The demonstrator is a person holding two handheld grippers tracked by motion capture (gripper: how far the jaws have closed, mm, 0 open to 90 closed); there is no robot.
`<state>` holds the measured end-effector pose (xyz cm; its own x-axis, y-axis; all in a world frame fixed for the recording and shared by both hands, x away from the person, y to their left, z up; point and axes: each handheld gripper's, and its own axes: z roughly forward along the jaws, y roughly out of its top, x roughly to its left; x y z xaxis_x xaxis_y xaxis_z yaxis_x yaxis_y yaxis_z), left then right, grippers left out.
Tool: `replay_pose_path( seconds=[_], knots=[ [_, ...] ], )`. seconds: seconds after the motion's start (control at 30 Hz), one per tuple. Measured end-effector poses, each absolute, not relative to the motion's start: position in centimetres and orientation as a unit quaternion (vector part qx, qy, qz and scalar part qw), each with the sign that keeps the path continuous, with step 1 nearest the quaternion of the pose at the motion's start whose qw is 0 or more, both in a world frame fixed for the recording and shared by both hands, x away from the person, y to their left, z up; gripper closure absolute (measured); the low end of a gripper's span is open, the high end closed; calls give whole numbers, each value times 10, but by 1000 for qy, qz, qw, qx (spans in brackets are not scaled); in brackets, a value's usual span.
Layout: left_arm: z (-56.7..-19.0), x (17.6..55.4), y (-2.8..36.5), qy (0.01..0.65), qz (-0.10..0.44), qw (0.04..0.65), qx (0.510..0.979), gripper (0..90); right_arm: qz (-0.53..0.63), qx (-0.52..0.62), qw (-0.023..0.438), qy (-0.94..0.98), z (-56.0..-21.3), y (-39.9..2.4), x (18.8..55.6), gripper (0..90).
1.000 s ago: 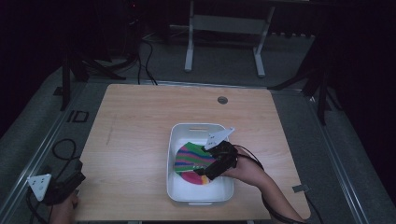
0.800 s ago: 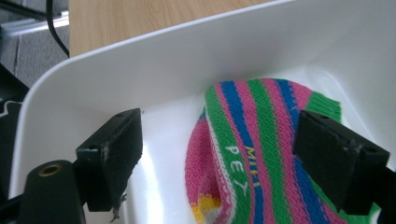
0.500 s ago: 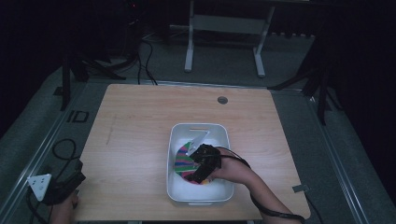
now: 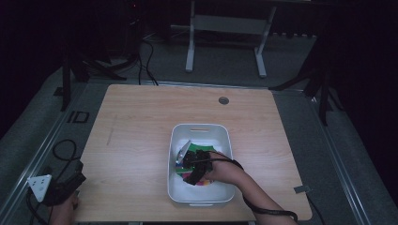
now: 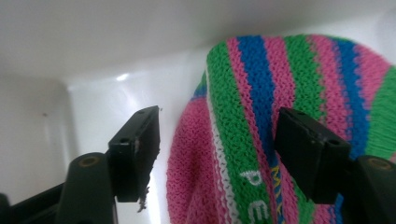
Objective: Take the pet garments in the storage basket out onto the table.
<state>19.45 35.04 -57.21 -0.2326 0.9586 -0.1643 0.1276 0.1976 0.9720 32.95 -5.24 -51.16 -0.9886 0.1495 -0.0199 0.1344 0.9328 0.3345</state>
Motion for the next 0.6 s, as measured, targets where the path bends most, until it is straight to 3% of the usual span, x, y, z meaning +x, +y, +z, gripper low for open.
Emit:
replay_pose_path(
  seconds=[0.33, 0.47, 0.6],
  knots=[
    [-572, 195, 350, 632, 465, 446, 430, 12, 136, 43, 80, 987, -522, -48, 323, 451],
    [-572, 195, 350, 633, 465, 446, 430, 12, 131, 37, 114, 984, -522, -47, 320, 699],
    [-572, 195, 351, 633, 465, 445, 429, 12, 134, 37, 120, 983, -518, -48, 319, 747]
  ],
)
